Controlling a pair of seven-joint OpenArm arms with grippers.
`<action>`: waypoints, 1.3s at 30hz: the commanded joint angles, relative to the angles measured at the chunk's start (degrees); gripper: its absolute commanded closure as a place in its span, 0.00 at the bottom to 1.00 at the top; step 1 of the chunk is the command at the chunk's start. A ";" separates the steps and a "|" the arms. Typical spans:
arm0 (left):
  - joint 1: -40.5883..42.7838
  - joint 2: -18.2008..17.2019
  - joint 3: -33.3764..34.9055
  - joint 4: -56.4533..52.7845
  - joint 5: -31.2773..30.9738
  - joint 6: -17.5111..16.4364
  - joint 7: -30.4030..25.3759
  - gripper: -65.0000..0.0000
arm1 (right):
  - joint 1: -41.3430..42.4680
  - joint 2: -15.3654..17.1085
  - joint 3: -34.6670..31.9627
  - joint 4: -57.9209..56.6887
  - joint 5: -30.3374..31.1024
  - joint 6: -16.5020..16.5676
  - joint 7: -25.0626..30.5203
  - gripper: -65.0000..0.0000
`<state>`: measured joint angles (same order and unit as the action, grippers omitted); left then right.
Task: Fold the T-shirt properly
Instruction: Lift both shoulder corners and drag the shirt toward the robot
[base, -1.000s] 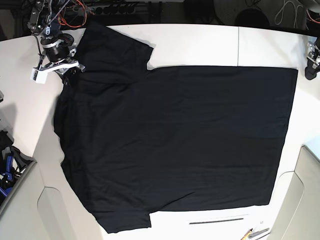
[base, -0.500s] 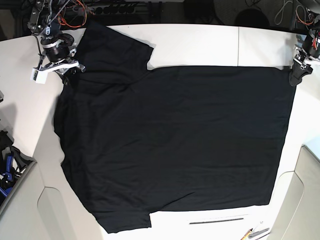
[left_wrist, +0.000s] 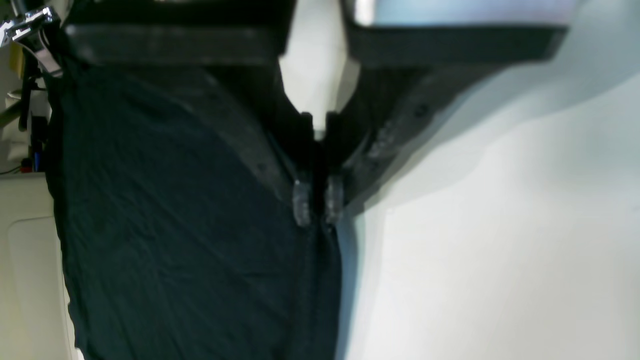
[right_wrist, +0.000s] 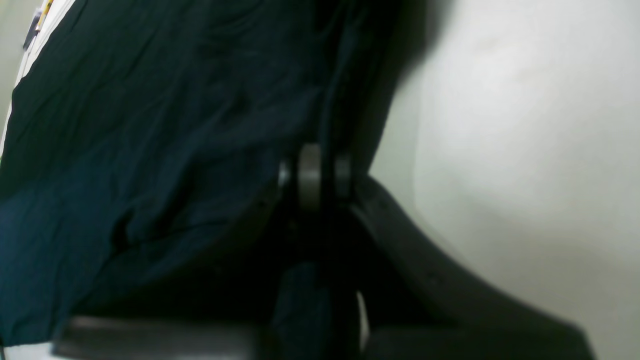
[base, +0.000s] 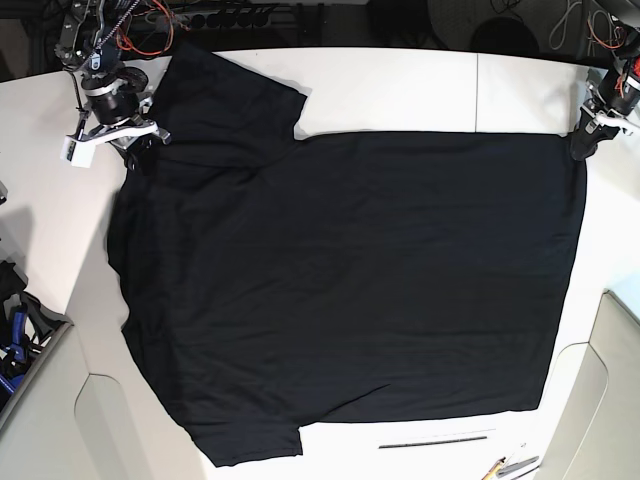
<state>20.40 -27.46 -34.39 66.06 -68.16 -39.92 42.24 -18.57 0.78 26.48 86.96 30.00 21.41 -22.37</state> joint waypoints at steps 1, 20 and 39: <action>0.39 -0.33 -0.31 0.81 -0.24 -0.08 1.25 1.00 | -0.39 0.17 0.02 1.03 -0.22 0.04 -0.66 1.00; 11.04 -0.31 -8.63 12.22 -0.57 -0.08 2.91 1.00 | -16.92 3.34 2.45 17.97 -1.46 0.02 -2.12 1.00; 18.47 -0.28 -15.80 16.35 -15.61 -0.08 9.22 1.00 | -30.23 4.02 2.43 36.76 -0.04 0.02 -4.46 1.00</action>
<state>38.39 -26.65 -49.58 81.60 -82.19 -39.48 52.36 -48.36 4.23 28.60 122.78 29.36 21.37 -28.29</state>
